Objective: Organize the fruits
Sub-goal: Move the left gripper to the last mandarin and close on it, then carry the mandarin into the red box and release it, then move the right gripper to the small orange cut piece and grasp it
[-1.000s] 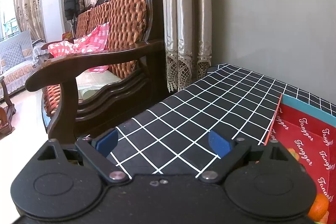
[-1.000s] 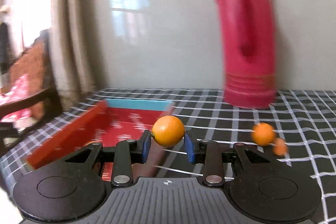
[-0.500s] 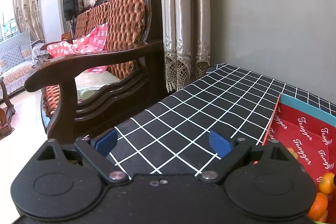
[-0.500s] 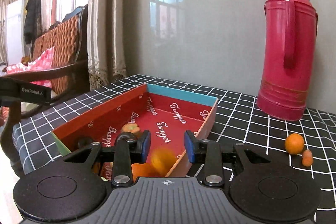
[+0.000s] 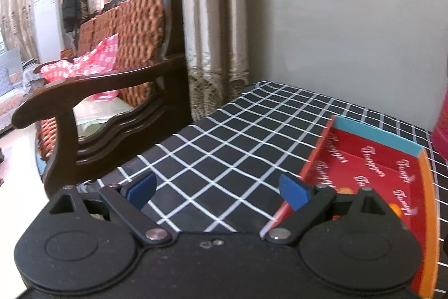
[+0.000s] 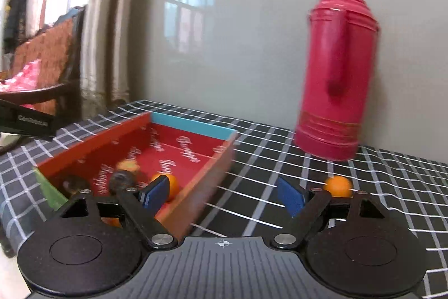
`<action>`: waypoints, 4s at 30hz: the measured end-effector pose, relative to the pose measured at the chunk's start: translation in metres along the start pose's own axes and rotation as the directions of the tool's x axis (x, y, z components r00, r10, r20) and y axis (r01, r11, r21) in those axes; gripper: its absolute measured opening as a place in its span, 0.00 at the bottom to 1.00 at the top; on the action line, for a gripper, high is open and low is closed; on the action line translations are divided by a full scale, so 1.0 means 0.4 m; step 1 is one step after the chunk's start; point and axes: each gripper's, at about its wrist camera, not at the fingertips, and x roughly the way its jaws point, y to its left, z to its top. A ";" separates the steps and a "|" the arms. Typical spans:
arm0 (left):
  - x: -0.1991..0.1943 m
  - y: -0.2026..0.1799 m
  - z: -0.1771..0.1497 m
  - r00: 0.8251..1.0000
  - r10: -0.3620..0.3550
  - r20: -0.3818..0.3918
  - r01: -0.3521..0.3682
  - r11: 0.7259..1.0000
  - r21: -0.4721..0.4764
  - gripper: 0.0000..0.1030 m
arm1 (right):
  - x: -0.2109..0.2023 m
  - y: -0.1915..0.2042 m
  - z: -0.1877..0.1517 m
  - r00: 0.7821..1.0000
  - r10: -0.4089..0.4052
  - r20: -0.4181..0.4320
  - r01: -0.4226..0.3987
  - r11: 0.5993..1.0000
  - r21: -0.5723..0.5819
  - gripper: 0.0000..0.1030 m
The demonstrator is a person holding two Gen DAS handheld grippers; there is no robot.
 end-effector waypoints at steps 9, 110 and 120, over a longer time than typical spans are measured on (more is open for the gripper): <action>-0.055 -0.153 -0.029 0.988 -0.149 0.029 0.146 0.984 0.101 0.86 | -0.020 -0.107 -0.031 0.961 -0.264 -0.076 0.266 0.964 0.016 0.92; 0.052 -0.213 -0.012 0.982 -0.185 -0.048 0.191 0.955 0.225 0.39 | -0.087 -0.068 -0.034 0.925 -0.378 -0.030 0.378 0.926 0.007 1.00; 0.001 -0.163 0.009 0.980 -0.196 0.011 0.190 0.960 0.203 0.78 | -0.033 -0.057 -0.040 0.937 -0.346 -0.054 0.347 0.938 0.001 1.00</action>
